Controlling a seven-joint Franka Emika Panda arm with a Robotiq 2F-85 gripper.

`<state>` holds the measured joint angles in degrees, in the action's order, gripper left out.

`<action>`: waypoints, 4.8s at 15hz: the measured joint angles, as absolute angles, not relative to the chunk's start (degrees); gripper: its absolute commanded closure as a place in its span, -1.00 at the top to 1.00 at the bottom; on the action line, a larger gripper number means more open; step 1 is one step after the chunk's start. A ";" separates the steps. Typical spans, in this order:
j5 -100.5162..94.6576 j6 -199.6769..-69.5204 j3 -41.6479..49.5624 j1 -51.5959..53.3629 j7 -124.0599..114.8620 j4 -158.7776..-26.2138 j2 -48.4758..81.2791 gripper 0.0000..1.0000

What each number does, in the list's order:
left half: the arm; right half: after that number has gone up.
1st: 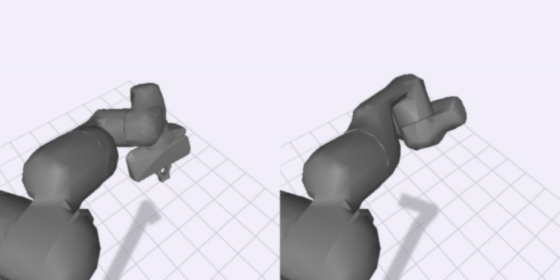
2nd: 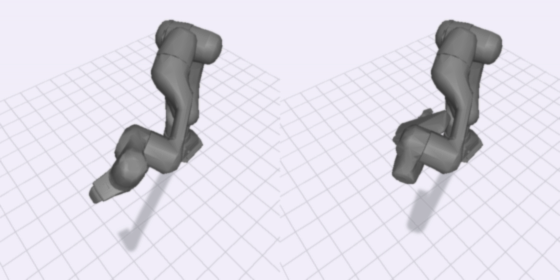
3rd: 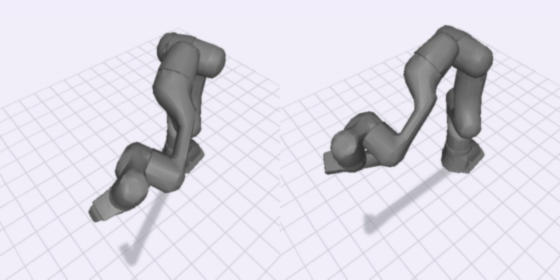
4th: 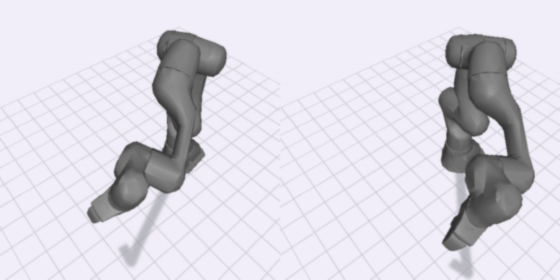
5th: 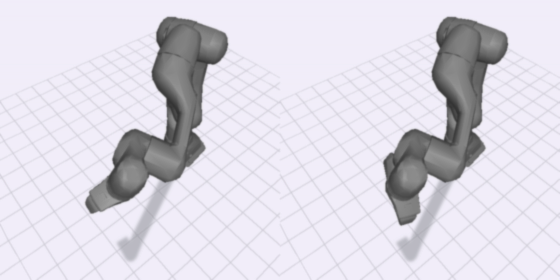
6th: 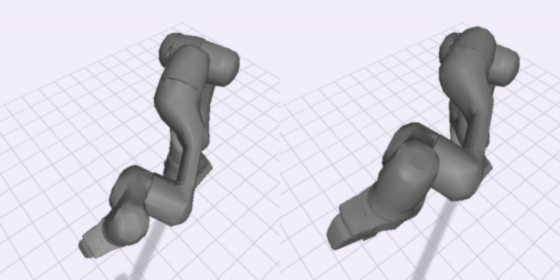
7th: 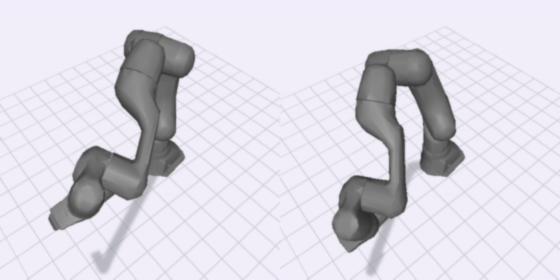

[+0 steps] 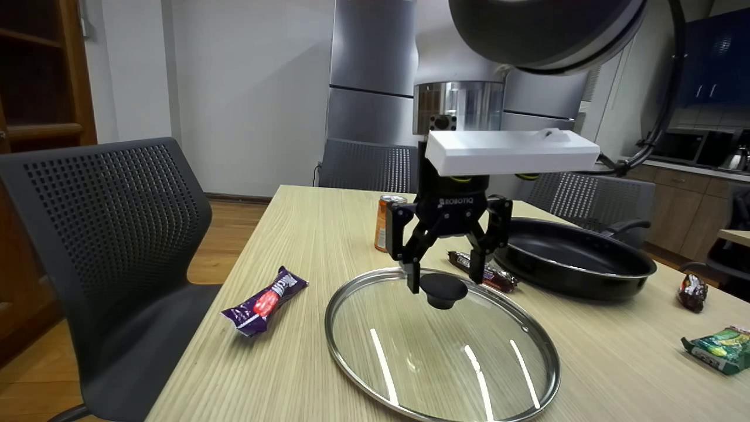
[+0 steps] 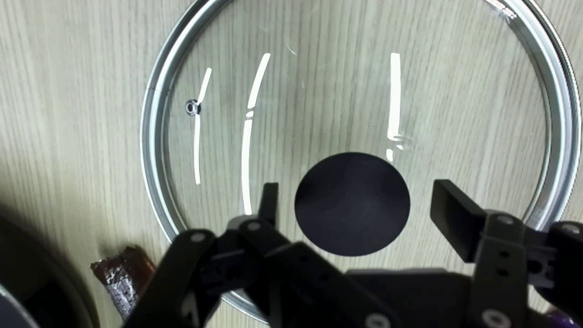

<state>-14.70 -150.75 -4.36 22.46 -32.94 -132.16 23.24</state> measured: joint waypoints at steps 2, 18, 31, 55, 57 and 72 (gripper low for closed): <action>-14.67 -150.53 -4.38 22.58 -32.94 -132.29 22.41 1.00; -12.53 -148.50 -7.16 22.59 -32.38 -135.92 14.20 1.00; -10.37 -151.40 -7.32 22.59 -32.43 -133.40 17.44 1.00; -1.53 -152.98 -8.27 30.19 -33.45 -114.64 34.45 1.00; -0.95 -152.98 -8.27 30.45 -33.51 -113.14 35.86 1.00; 1.70 -152.87 -7.96 30.81 -33.52 -103.29 44.89 1.00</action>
<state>1.70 -152.87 -7.96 30.81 -33.52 -103.29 44.89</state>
